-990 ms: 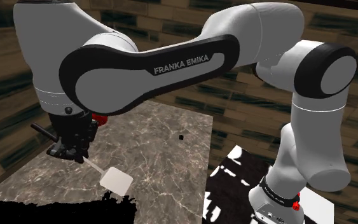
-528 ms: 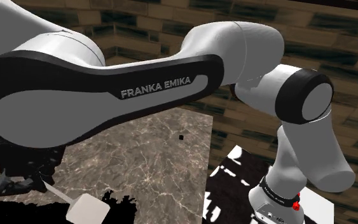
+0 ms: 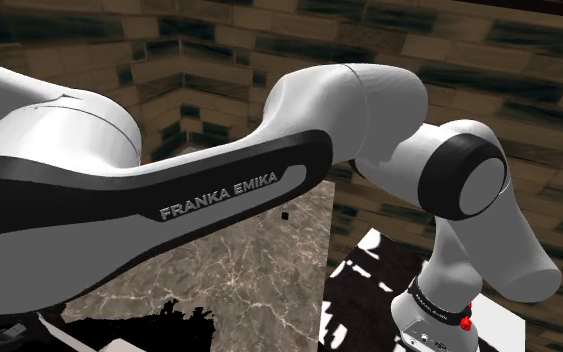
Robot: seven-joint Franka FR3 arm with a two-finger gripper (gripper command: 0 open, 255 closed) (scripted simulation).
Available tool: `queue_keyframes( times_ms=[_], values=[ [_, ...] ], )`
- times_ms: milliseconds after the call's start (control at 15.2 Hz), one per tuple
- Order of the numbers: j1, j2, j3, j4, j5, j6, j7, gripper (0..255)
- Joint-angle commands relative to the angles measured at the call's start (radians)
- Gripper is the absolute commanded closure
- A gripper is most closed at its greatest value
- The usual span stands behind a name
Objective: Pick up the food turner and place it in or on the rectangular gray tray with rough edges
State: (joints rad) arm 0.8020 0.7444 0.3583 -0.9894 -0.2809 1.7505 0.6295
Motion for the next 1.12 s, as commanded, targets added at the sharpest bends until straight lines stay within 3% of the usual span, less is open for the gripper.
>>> queue_keyframes(
  times_ms=[0,528,1056],
  values=[
    [-0.002,0.002,0.0,-0.024,-0.001,0.026,0.004,255],
    [-0.016,0.006,-0.003,-0.126,-0.007,0.128,0.018,255],
    [-0.016,0.006,-0.003,-0.126,-0.007,0.128,0.018,255]
  ],
)
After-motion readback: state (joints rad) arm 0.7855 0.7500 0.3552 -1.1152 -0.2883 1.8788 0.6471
